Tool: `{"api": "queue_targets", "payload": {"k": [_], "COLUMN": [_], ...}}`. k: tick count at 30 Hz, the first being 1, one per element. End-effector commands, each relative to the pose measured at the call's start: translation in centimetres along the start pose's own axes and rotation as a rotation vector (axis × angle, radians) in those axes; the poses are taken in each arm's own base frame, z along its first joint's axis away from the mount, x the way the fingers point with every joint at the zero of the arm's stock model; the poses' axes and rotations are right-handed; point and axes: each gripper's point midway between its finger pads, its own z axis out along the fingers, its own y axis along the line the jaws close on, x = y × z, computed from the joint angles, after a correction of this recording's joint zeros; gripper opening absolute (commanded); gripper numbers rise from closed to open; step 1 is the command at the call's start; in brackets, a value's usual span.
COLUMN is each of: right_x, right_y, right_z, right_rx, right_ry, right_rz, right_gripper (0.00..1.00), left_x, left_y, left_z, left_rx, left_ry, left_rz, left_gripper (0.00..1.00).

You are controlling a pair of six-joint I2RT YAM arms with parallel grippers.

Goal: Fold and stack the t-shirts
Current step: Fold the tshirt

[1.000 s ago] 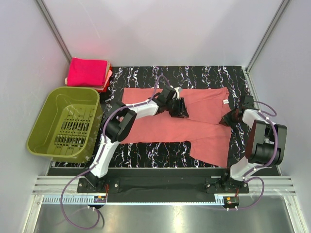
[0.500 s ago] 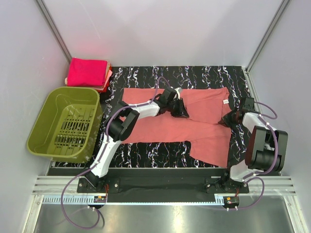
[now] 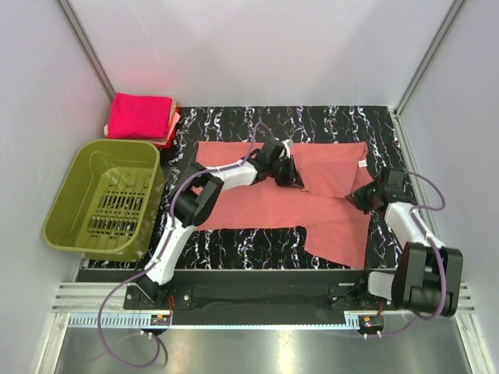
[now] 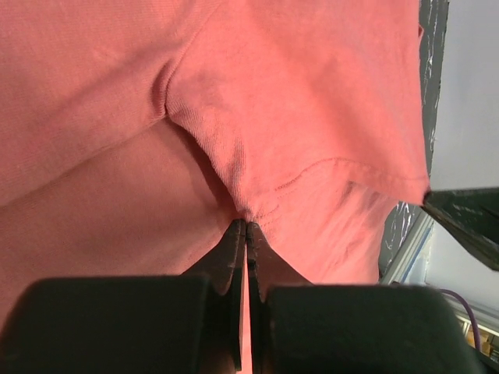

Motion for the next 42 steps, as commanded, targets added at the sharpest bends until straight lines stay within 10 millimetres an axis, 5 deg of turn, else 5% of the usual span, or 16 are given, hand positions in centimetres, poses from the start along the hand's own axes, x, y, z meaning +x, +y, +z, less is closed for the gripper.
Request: {"api": "queue_targets", "payload": {"k": [1, 14, 34, 39, 42], "right_x": [-1.1, -1.5, 1.1, 0.9, 0.1], "right_y": [0.8, -0.6, -4.2, -4.1, -3.5], "right_z": [-1.2, -2.1, -0.6, -0.1, -0.8], "right_rx": [-0.037, -0.009, 0.027, 0.038, 0.059], "right_ry": [-0.11, -0.191, -0.162, -0.145, -0.158], "right_rz": [0.039, 0.028, 0.062, 0.054, 0.037], "right_gripper": [0.0, 0.0, 0.0, 0.13, 0.31], "left_x": [-1.6, -1.2, 0.3, 0.7, -0.1], "left_y": [-3.1, -4.0, 0.3, -0.4, -1.6], "left_z": [-1.2, -3.1, -3.8, -4.3, -5.6], "left_rx": [0.049, 0.042, -0.086, -0.077, -0.059], "left_ry": [-0.023, 0.018, 0.053, 0.079, 0.066], "left_rz": [0.057, 0.066, 0.016, 0.037, 0.067], "left_gripper": [0.0, 0.0, 0.0, 0.27, 0.32]}}
